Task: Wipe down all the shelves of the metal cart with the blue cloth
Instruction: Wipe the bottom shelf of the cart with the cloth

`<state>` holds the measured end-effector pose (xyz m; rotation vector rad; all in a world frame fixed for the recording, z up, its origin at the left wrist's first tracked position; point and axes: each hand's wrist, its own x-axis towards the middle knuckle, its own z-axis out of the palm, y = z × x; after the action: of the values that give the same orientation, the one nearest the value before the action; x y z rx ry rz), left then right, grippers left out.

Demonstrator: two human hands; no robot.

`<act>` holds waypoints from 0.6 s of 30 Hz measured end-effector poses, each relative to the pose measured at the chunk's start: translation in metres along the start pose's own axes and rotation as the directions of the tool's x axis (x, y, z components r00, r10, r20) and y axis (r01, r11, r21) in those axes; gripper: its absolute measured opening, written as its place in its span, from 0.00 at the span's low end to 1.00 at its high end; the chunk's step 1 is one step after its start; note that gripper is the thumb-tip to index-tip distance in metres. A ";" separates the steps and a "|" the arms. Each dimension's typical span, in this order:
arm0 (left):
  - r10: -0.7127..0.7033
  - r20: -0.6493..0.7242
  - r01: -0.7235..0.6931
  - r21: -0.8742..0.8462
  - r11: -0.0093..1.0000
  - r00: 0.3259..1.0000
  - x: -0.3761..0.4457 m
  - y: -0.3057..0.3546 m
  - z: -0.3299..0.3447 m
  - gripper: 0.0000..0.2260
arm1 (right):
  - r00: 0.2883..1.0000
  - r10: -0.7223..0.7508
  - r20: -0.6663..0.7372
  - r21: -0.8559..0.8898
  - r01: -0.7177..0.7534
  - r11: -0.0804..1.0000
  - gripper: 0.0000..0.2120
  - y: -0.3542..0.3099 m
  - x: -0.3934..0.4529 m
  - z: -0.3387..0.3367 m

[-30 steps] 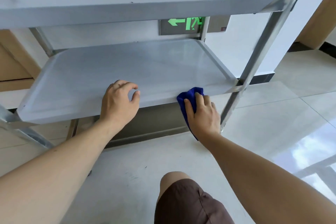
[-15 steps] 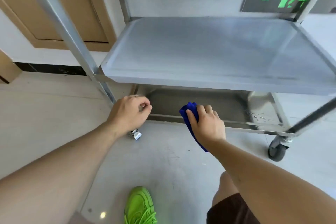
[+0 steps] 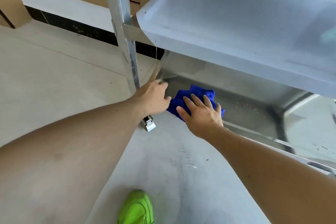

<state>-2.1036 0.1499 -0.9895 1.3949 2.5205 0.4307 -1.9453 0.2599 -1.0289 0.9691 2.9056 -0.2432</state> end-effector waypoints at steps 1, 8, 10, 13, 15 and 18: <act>-0.004 0.007 0.004 0.001 1.000 1.000 0.002 -0.004 0.008 0.09 | 0.999 0.006 0.036 -0.006 -0.005 1.000 0.32 0.000 0.001 0.014; -0.009 -0.155 0.004 -0.033 0.999 0.988 0.012 -0.029 0.040 0.09 | 0.998 -0.017 -0.058 -0.007 0.017 1.000 0.38 -0.015 0.043 0.034; -0.047 -0.153 0.037 -0.069 0.997 0.987 0.022 -0.028 0.034 0.08 | 0.999 -0.006 -0.037 -0.005 0.006 1.000 0.38 -0.016 0.061 0.033; -0.080 -0.163 0.065 -0.092 0.994 0.983 0.032 -0.026 0.038 0.12 | 0.999 0.022 -0.036 -0.026 -0.023 0.999 0.38 -0.015 0.087 0.031; -0.073 -0.165 0.065 -0.054 0.996 0.984 0.031 -0.027 0.047 0.20 | 0.997 0.051 -0.052 -0.018 -0.052 0.998 0.38 -0.013 0.103 0.029; -0.064 -0.147 0.066 0.013 0.998 0.987 0.025 -0.031 0.063 0.29 | 0.993 0.093 -0.072 0.005 -0.093 0.996 0.38 -0.009 0.132 0.024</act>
<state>-2.1202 0.1648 -1.0607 1.3279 2.6839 0.5173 -2.0560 0.3263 -1.0662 1.1334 2.9144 -0.2089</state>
